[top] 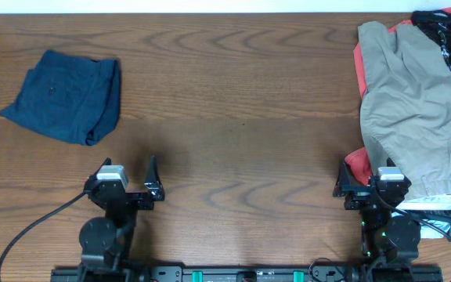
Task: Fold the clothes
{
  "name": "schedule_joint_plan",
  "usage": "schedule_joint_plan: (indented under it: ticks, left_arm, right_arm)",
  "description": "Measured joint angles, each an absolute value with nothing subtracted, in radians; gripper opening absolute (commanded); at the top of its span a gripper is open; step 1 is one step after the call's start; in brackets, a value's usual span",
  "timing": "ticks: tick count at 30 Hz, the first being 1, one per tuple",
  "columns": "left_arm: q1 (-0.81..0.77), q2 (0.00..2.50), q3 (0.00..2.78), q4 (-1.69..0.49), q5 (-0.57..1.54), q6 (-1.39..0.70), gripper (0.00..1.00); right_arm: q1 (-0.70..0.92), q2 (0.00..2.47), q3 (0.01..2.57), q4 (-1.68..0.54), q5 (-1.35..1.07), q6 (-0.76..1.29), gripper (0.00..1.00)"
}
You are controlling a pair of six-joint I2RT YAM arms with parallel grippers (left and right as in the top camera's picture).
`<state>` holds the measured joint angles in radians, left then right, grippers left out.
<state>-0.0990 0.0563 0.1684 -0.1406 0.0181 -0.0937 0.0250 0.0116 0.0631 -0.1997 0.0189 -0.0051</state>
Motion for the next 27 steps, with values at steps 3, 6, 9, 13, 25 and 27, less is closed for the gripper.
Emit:
schedule_joint_plan:
  ticks: [3,6,9,13,25,27]
  left_arm:
    - [-0.095,0.019,0.094,-0.036,0.019,-0.092,0.98]
    - [-0.085,0.013,0.059,0.002,0.019,-0.091,0.98]
    - [-0.073,0.012,0.04,0.007,0.018,-0.088,0.98]
    - [-0.063,0.013,0.015,-0.015,0.02,-0.088,0.98]
    - [-0.062,0.01,0.018,-0.026,0.023,-0.084,0.98]
    - [-0.062,0.01,0.018,-0.026,0.023,-0.084,0.98]
  right_arm:
    - [0.025,0.012,0.063,-0.2,0.019,-0.005,0.99]
    - [0.025,0.012,0.063,-0.2,0.019,-0.005,0.99]
    - [0.025,0.012,0.063,-0.2,0.019,-0.005,0.99]
    - [0.025,0.012,0.063,-0.2,0.019,-0.005,0.99]
    - [0.025,0.012,0.063,-0.199,0.019,-0.006,0.99]
    - [0.025,0.012,0.063,-0.199,0.019,-0.006,0.99]
